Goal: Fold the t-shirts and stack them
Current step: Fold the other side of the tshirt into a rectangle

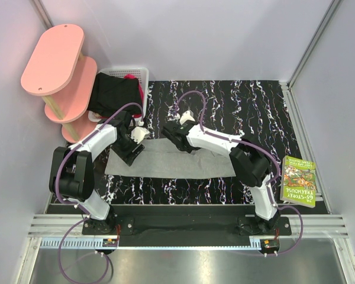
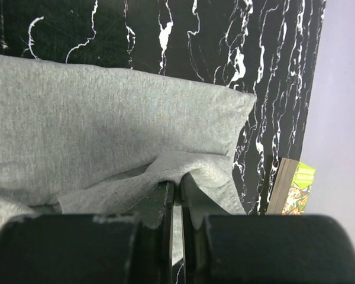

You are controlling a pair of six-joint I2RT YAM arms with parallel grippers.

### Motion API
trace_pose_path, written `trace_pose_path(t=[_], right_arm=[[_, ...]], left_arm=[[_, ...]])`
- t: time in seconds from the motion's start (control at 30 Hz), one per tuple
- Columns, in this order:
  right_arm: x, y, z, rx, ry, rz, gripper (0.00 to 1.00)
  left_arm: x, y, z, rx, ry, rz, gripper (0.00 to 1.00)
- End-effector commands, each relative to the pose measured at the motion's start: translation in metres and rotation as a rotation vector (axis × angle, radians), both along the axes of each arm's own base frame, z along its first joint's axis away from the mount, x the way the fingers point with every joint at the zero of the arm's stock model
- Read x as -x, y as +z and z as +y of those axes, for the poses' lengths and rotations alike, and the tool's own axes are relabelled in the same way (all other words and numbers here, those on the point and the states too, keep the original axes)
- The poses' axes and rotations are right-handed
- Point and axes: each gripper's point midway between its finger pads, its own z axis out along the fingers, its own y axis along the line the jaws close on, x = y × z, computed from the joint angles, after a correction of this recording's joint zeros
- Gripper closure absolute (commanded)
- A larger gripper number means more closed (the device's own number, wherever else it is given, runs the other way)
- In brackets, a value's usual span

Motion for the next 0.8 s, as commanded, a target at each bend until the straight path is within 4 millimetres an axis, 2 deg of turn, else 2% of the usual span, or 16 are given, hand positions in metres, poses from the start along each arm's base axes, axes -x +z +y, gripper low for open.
trace_pose_path(t=[0.0, 0.07, 0.1, 0.2, 0.27, 0.3, 0.43, 0.57, 0.6, 0.63, 0.77], right_arm=[[-0.006, -0.011, -0.009, -0.02, -0.035, 0.011, 0.91], [-0.003, -0.015, -0.011, -0.019, -0.034, 0.026, 0.84], [-0.001, -0.018, -0.01, -0.026, -0.032, 0.039, 0.64], [0.002, -0.021, -0.014, -0.013, -0.038, 0.046, 0.32], [0.004, -0.019, -0.019, -0.003, -0.054, 0.03, 0.21], [0.004, -0.016, -0.022, -0.003, -0.071, 0.013, 0.13], [0.005, -0.001, -0.035, -0.088, -0.142, -0.018, 0.09], [0.002, -0.012, -0.056, -0.245, -0.248, 0.049, 0.17], [0.001, -0.014, -0.056, -0.285, -0.263, 0.053, 0.18], [0.002, -0.015, -0.058, -0.317, -0.277, 0.063, 0.21], [0.008, -0.02, -0.042, -0.466, -0.268, 0.13, 0.26]], left_arm=[[-0.006, 0.012, 0.002, 0.001, -0.008, -0.05, 0.33], [-0.006, 0.013, 0.001, 0.004, -0.009, -0.051, 0.33], [-0.006, 0.013, 0.001, 0.007, -0.008, -0.053, 0.33], [-0.006, 0.013, 0.0, 0.014, -0.003, -0.052, 0.33], [-0.005, 0.013, -0.001, 0.016, -0.002, -0.045, 0.33], [-0.005, 0.013, -0.001, 0.016, 0.001, -0.043, 0.33], [-0.004, 0.021, -0.003, 0.021, 0.009, -0.058, 0.33], [-0.002, 0.033, -0.01, 0.038, -0.004, -0.083, 0.32], [-0.002, 0.035, -0.01, 0.039, -0.006, -0.09, 0.32], [0.0, 0.033, -0.01, 0.034, -0.008, -0.084, 0.32], [0.006, 0.011, -0.002, -0.009, -0.005, -0.044, 0.33]])
